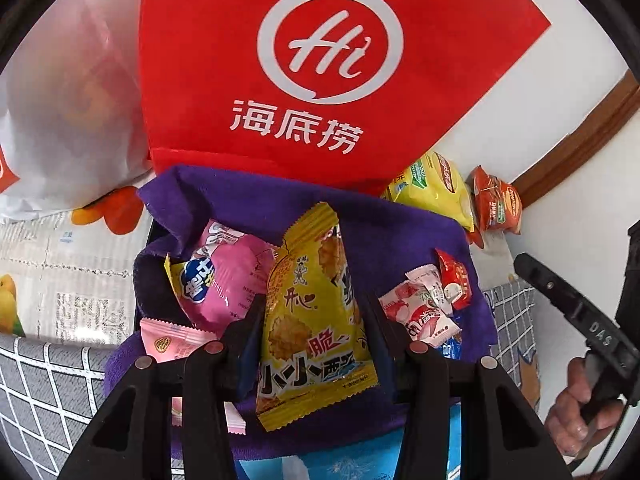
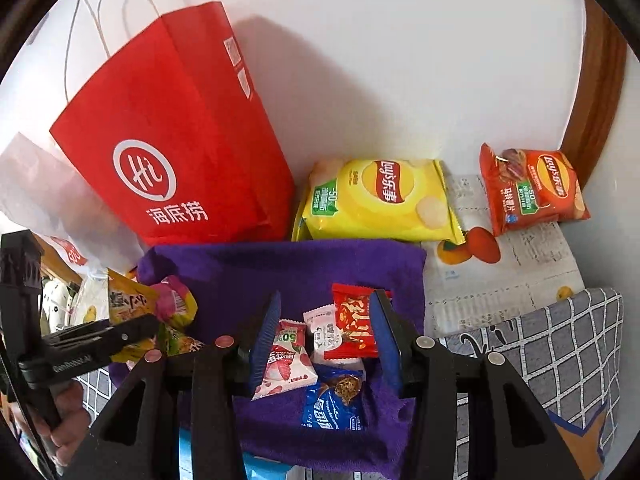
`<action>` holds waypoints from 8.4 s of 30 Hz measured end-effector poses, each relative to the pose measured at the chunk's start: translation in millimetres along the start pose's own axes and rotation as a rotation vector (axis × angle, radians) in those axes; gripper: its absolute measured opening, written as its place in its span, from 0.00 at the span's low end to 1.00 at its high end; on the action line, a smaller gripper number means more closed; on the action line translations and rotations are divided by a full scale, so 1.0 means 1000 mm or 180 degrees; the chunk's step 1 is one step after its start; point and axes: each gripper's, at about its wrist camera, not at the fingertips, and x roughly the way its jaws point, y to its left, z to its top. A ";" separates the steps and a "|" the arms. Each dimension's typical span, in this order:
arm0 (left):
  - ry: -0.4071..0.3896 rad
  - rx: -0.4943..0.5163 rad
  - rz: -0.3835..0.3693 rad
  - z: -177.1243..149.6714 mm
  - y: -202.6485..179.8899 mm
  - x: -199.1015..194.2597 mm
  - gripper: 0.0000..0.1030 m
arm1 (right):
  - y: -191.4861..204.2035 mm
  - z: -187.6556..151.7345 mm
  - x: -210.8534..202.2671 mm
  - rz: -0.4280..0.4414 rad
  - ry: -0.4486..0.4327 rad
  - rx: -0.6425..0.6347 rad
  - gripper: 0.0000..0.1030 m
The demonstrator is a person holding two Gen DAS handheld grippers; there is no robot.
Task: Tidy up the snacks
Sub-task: 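Release the red packet onto the towel while the left tool lowers and releases the yellow bag, then move both open tools back toward the snacks beside the blue tissue box, then grasp the Lotso strawberry-bear packet with the right tool while the left tool grasps the pink silver-banded packet, then lift both held packets off the bed cover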
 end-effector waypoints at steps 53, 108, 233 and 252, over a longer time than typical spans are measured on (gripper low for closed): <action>-0.1226 0.0385 0.0513 -0.017 -0.042 -0.136 0.57 | 0.050 -0.088 -0.089 -0.0210 -0.0312 -0.0422 0.54; -0.0550 0.0282 0.0351 -0.214 0.046 -0.152 0.57 | 0.096 -0.231 -0.044 0.0495 0.0180 -0.0906 0.36; -0.0483 0.0841 0.0503 -0.257 -0.015 -0.069 0.60 | -0.016 -0.261 -0.060 -0.0086 -0.0042 -0.0188 0.42; -0.0578 0.0664 0.0417 -0.259 -0.004 -0.079 0.41 | -0.015 -0.260 -0.059 -0.0295 -0.0045 -0.0260 0.27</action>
